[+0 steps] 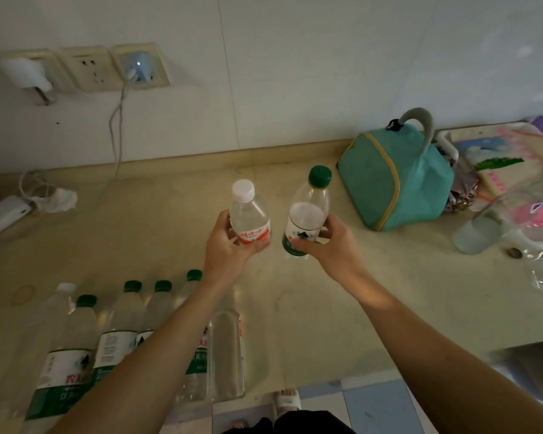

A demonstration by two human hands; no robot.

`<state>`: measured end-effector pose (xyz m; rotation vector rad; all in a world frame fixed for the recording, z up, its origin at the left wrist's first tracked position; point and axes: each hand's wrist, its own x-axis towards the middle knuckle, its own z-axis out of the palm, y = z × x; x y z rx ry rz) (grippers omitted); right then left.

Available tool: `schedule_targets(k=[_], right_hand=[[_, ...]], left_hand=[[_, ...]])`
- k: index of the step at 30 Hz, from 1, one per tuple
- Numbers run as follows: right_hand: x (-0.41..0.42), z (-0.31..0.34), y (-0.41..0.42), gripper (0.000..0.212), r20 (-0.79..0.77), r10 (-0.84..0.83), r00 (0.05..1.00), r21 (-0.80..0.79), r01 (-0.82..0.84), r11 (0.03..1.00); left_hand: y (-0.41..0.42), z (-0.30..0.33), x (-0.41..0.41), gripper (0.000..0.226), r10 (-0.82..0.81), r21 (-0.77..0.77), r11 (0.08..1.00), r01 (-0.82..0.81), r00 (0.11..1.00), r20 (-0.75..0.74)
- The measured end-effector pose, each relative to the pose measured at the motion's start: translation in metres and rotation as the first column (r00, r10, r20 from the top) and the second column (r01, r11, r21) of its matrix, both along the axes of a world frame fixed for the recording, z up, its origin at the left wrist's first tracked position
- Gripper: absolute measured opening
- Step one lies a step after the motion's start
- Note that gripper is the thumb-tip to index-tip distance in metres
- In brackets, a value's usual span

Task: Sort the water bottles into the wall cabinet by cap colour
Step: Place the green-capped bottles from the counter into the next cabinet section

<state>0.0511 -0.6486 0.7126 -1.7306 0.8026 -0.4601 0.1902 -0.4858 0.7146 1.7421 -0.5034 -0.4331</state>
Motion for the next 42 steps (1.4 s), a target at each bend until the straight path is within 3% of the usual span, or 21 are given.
schedule_targets(k=[8,17,22,27,32,38,42], right_hand=[[-0.002,0.142,0.017,0.053,0.264,-0.040,0.964,-0.138,0.079,0.987],[-0.015,0.320,0.040,0.053,0.502,0.044,0.864,-0.290,0.120,0.949],[-0.020,0.401,0.044,0.055,0.547,0.112,0.830,-0.323,0.085,0.943],[-0.019,0.474,0.040,0.052,0.659,0.095,0.746,-0.330,0.174,0.928],[-0.016,0.534,0.028,0.035,0.707,0.124,0.697,-0.382,0.227,0.896],[-0.001,0.575,0.000,0.038,0.688,0.063,0.723,-0.435,0.341,0.833],[0.010,0.583,-0.023,0.026,0.663,0.018,0.749,-0.439,0.369,0.819]], left_hand=[[0.008,0.140,0.010,0.065,-0.009,-0.243,0.967,0.075,0.965,0.261],[0.021,0.326,0.002,0.072,0.072,-0.381,0.908,0.177,0.828,0.556],[0.027,0.405,-0.003,0.070,0.144,-0.460,0.868,0.187,0.792,0.593],[0.022,0.473,-0.006,0.065,0.210,-0.547,0.812,0.203,0.773,0.598],[0.012,0.529,-0.006,0.058,0.255,-0.612,0.764,0.203,0.777,0.575],[-0.011,0.575,0.007,0.064,0.269,-0.572,0.799,0.183,0.742,0.613],[-0.032,0.587,0.021,0.065,0.228,-0.505,0.851,0.145,0.763,0.605]])
